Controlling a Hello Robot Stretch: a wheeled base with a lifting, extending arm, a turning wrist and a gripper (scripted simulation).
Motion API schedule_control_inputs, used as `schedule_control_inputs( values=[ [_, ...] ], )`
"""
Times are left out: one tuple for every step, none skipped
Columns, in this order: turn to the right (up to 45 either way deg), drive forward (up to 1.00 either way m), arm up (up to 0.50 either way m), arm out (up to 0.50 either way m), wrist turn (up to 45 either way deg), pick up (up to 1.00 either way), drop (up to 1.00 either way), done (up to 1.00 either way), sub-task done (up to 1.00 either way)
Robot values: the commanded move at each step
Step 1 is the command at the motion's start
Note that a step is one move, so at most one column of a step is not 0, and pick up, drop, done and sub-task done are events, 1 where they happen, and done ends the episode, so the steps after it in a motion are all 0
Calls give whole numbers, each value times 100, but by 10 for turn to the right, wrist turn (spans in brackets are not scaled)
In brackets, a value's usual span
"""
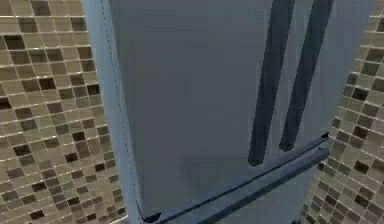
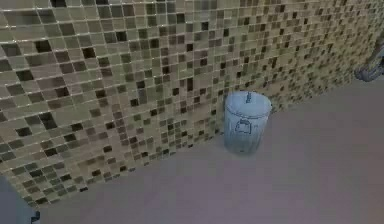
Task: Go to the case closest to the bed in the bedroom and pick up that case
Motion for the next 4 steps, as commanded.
schedule_control_inputs(
  values=[
    [450, 0, 0, 0, 0, 0, 0, 0, 0],
    [450, 0, 0, 0, 0, 0, 0, 0, 0],
    [450, 0, 0, 0, 0, 0, 0, 0, 0],
    [390, 0, 0, 0, 0, 0, 0, 0, 0]
  ],
)
